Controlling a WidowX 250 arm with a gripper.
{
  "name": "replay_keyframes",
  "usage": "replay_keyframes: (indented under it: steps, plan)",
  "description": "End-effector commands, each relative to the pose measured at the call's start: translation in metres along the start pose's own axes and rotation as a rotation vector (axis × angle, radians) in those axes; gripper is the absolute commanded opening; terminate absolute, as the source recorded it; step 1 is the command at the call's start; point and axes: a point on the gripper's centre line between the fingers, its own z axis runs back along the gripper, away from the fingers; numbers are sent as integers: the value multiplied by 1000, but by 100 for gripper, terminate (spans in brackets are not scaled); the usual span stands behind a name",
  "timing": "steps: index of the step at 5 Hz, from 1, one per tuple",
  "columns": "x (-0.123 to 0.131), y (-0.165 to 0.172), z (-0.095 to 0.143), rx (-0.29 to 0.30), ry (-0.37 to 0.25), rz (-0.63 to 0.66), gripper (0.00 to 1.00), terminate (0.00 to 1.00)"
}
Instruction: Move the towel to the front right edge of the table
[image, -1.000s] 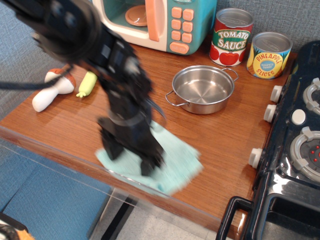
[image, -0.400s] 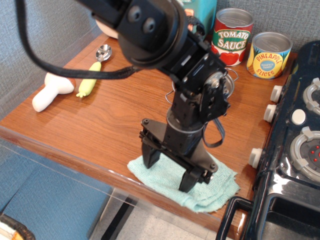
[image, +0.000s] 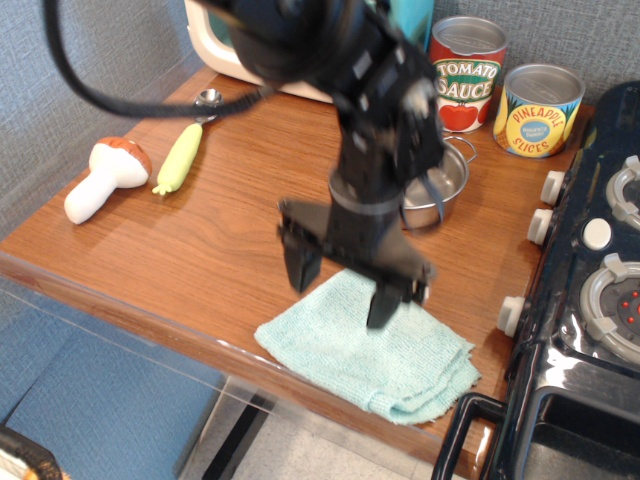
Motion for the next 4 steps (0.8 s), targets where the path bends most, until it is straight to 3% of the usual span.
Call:
replay_keyframes:
  steps: [1, 3, 4]
  plan:
    - [9, 23, 60, -90, -98, 19, 100, 0]
    - [9, 23, 60, -90, -98, 19, 100, 0]
    - [9, 23, 60, -90, -98, 19, 100, 100]
